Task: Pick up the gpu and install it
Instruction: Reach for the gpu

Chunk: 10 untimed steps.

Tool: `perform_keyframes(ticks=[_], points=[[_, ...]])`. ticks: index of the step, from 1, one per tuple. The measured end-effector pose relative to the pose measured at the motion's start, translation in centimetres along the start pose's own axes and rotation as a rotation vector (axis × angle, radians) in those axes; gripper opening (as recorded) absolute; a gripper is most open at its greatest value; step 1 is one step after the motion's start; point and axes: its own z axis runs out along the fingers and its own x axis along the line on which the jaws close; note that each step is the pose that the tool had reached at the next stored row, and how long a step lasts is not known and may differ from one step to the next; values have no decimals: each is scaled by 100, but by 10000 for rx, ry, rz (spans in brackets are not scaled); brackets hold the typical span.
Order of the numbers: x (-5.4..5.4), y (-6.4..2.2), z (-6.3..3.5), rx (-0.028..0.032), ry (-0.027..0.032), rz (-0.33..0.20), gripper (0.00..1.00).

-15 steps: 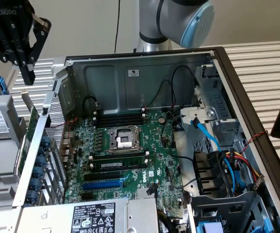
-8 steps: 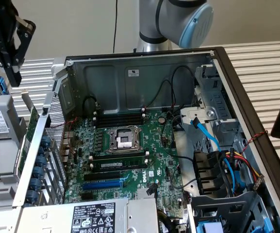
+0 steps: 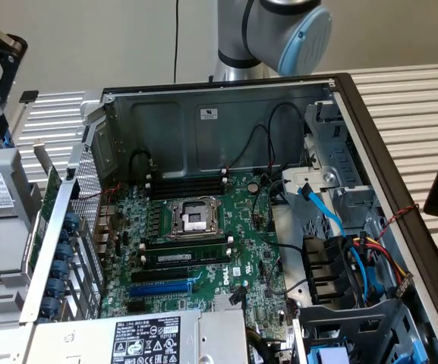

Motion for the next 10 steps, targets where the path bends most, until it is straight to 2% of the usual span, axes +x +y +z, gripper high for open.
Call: perform_keyframes(ticks=[6, 10], points=[[217, -15, 17, -13, 5, 0, 11], [261, -19, 28, -26, 9, -1, 11]])
